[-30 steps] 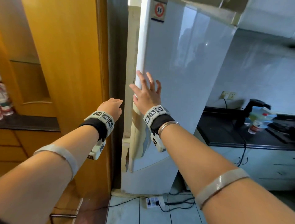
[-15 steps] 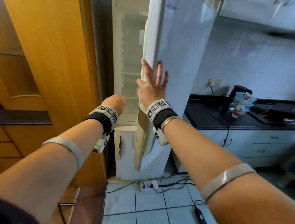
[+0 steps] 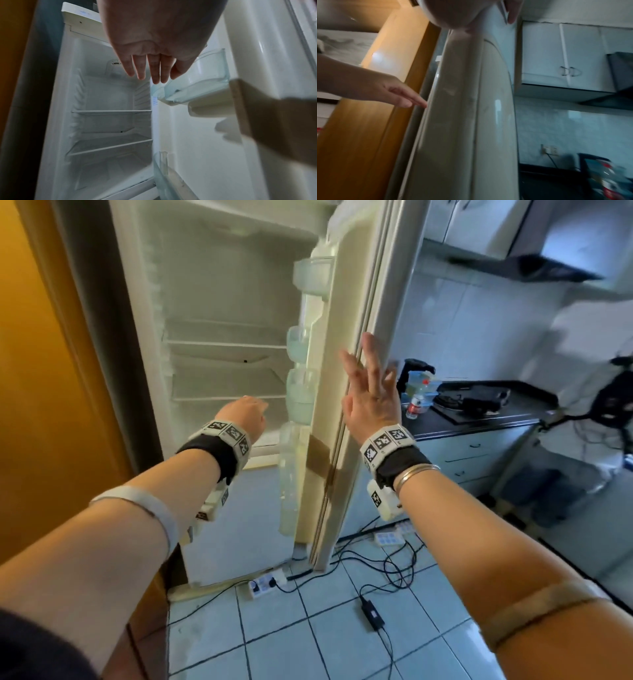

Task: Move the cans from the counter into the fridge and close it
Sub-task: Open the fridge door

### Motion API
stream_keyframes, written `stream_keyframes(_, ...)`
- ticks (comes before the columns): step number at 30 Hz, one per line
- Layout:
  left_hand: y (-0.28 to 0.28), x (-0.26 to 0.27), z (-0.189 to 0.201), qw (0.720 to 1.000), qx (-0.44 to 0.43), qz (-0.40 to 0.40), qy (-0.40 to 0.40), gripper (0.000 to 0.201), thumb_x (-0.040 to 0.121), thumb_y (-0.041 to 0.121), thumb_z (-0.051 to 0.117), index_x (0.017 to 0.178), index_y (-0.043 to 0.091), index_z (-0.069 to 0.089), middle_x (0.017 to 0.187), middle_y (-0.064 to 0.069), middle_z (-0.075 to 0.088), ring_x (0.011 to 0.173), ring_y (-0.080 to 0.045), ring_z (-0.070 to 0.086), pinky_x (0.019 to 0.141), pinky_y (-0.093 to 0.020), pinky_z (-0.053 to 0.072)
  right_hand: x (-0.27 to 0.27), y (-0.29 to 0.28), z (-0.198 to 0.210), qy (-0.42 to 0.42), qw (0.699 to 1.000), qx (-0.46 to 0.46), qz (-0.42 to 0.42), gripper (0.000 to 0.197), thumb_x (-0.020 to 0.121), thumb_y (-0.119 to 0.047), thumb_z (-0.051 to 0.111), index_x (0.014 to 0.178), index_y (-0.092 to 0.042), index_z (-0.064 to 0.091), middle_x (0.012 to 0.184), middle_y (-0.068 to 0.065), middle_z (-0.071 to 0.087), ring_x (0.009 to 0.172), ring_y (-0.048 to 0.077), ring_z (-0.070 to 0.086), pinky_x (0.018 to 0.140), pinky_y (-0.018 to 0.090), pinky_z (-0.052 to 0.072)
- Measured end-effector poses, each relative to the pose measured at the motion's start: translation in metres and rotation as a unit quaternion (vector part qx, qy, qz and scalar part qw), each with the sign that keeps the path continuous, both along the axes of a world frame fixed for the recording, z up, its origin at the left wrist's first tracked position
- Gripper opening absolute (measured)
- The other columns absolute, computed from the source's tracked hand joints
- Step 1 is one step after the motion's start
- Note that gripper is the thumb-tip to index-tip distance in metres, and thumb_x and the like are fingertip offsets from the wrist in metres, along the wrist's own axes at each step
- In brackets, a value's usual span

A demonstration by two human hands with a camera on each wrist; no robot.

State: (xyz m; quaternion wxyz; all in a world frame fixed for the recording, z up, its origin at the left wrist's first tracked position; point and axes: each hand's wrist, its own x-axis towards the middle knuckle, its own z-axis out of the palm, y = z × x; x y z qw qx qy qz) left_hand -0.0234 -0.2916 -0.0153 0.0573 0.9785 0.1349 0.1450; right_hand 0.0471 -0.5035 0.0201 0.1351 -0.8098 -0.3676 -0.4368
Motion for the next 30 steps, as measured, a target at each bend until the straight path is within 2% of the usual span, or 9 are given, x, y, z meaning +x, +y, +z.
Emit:
stream_keyframes(3, -0.014, 0.012, -0.005, 1.000, -0.011, -0.004, -0.005, 0.039, 0.095, 0.014, 0.036, 0.133, 0.010, 0.046, 0.139, -0.011, 0.049, 0.125, -0.029, 0.048, 0.105, -0.042, 0.041, 0.010, -0.041, 0.000, 0.065, 0.997, 0.048, -0.019, 0.073, 0.083, 0.002, 0.037, 0.151, -0.017, 0.017, 0.158, 0.015, 0.005, 0.142, 0.032, 0.026, 0.108, 0.048, 0.031)
stream_keyframes(7, -0.028, 0.027, -0.009, 0.999, -0.022, -0.033, -0.013, 0.042, 0.095, 0.015, 0.037, 0.137, 0.011, 0.042, 0.142, -0.009, 0.046, 0.131, -0.026, 0.044, 0.109, -0.041, 0.036, 0.033, -0.089, 0.003, 0.115, 0.986, 0.088, -0.079, 0.074, 0.088, 0.007, 0.037, 0.152, -0.016, 0.007, 0.160, 0.008, -0.003, 0.145, 0.025, 0.019, 0.113, 0.047, 0.029)
stream_keyframes(8, -0.032, 0.030, -0.010, 0.999, -0.023, -0.038, -0.019, 0.042, 0.095, 0.014, 0.038, 0.137, 0.012, 0.042, 0.141, -0.008, 0.047, 0.130, -0.025, 0.045, 0.109, -0.041, 0.037, 0.039, -0.099, 0.005, 0.123, 0.983, 0.101, -0.089, 0.075, 0.088, 0.009, 0.037, 0.152, -0.017, 0.006, 0.160, 0.006, -0.004, 0.143, 0.025, 0.025, 0.110, 0.044, 0.033)
stream_keyframes(10, -0.040, 0.038, -0.011, 0.998, -0.024, -0.046, -0.031, 0.044, 0.094, 0.014, 0.039, 0.138, 0.013, 0.041, 0.142, -0.007, 0.046, 0.129, -0.024, 0.045, 0.109, -0.041, 0.037, 0.052, -0.116, 0.008, 0.147, 0.975, 0.122, -0.114, 0.079, 0.087, 0.011, 0.036, 0.152, -0.020, 0.003, 0.160, 0.001, -0.006, 0.123, 0.029, 0.047, 0.094, 0.035, 0.042)
stream_keyframes(12, -0.048, 0.045, -0.012, 0.998, -0.021, -0.052, -0.029, 0.045, 0.095, 0.015, 0.040, 0.140, 0.014, 0.038, 0.144, -0.006, 0.043, 0.132, -0.023, 0.042, 0.110, -0.040, 0.035, 0.067, -0.131, 0.010, 0.159, 0.970, 0.124, -0.135, 0.081, 0.087, 0.011, 0.037, 0.152, -0.023, 0.002, 0.160, -0.001, -0.009, 0.102, 0.028, 0.053, 0.081, 0.029, 0.041)
stream_keyframes(13, -0.051, 0.049, -0.012, 0.998, -0.018, -0.054, -0.024, 0.045, 0.095, 0.016, 0.040, 0.140, 0.015, 0.038, 0.145, -0.006, 0.042, 0.133, -0.023, 0.042, 0.110, -0.040, 0.035, 0.074, -0.137, 0.011, 0.162, 0.969, 0.120, -0.144, 0.081, 0.087, 0.011, 0.037, 0.152, -0.023, 0.002, 0.160, 0.000, -0.010, 0.101, 0.028, 0.053, 0.080, 0.028, 0.041)
stream_keyframes(17, -0.061, 0.062, -0.011, 0.998, -0.006, -0.058, -0.012, 0.044, 0.095, 0.017, 0.040, 0.139, 0.014, 0.038, 0.145, -0.007, 0.042, 0.133, -0.024, 0.040, 0.110, -0.041, 0.035, 0.103, -0.156, 0.010, 0.170, 0.965, 0.106, -0.171, 0.085, 0.084, 0.014, 0.038, 0.152, -0.021, 0.002, 0.159, 0.006, -0.015, 0.125, 0.031, 0.046, 0.095, 0.036, 0.047)
stream_keyframes(22, -0.069, 0.073, -0.011, 0.999, -0.005, -0.054, -0.003, 0.044, 0.095, 0.016, 0.039, 0.139, 0.014, 0.039, 0.144, -0.006, 0.043, 0.132, -0.023, 0.041, 0.108, -0.040, 0.037, 0.125, -0.174, 0.013, 0.192, 0.961, 0.081, -0.182, 0.084, 0.086, 0.010, 0.042, 0.152, -0.022, 0.000, 0.157, 0.005, -0.021, 0.131, 0.036, 0.039, 0.091, 0.032, 0.046)
stream_keyframes(30, -0.078, 0.076, -0.011, 0.998, -0.007, -0.057, 0.004, 0.044, 0.096, 0.017, 0.039, 0.140, 0.014, 0.038, 0.145, -0.005, 0.042, 0.133, -0.022, 0.040, 0.109, -0.039, 0.036, 0.134, -0.182, -0.002, 0.263, 0.938, 0.056, -0.221, 0.074, 0.092, 0.000, 0.043, 0.152, -0.022, 0.006, 0.158, 0.001, -0.018, 0.143, 0.028, 0.022, 0.105, 0.039, 0.041)
